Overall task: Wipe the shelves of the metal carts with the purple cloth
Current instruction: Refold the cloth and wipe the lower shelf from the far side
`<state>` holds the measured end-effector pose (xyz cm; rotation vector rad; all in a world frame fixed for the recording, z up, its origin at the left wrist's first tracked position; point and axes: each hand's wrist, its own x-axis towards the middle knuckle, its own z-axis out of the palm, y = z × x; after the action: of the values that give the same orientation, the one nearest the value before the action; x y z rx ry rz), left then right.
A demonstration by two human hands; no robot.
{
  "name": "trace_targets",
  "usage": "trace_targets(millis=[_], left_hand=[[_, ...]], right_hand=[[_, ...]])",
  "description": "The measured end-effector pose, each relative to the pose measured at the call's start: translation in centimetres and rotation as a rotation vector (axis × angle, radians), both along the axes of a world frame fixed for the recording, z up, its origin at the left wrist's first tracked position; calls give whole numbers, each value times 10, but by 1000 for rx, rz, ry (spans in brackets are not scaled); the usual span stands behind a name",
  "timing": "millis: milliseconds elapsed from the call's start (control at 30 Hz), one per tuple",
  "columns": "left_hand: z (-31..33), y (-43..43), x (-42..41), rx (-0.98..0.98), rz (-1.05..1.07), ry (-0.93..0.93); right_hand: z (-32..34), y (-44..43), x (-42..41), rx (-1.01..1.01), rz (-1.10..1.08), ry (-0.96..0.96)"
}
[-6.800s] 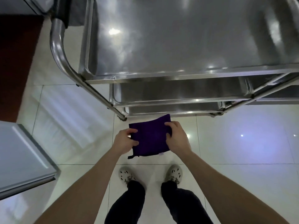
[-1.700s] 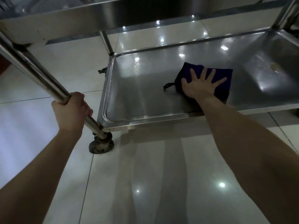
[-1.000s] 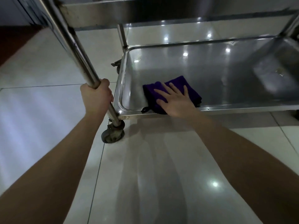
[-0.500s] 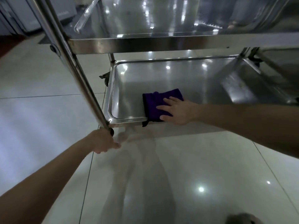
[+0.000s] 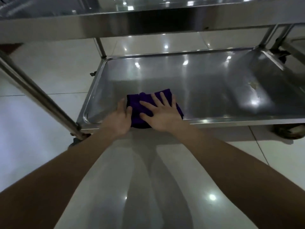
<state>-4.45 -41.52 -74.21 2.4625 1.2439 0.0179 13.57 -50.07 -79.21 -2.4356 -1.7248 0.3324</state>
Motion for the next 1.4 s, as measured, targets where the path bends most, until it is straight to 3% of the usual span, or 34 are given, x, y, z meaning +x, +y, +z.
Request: trace_targets(millis=[100,267,333,433,533,767,933,1067,1167,1300,1400], left_hand=[[-9,3,1,20,-35,156],[-8,0,11,98,5,212],[-3,-4,26,64,98,142],[-7,-18,60,268,42,106],[-24,-35,95,367,-76,5],[-48,-30,111,356,3,-94],[-48,-30,111,372,18,-97],[-47,-36,113,359,39,-106],[-45,-37,112,367,34,-107],[-45,-41,115,371,37,-121],[-47,-41,118,388,31,-118]], right_hand=[[3,-22,33,-9,-14,23],[5,-105,147,-81,-244,-29],[7,-128,181,-119,-359,-37],[10,-130,184,-143,-436,-35],[6,-118,157,-131,-392,-109],[-7,-76,122,-32,-201,-174],[-1,-14,131,27,54,-94],[7,23,156,11,116,-74],[16,21,205,3,-22,-24],[18,-16,282,-37,-383,-47],[16,-26,292,-80,-459,-53]])
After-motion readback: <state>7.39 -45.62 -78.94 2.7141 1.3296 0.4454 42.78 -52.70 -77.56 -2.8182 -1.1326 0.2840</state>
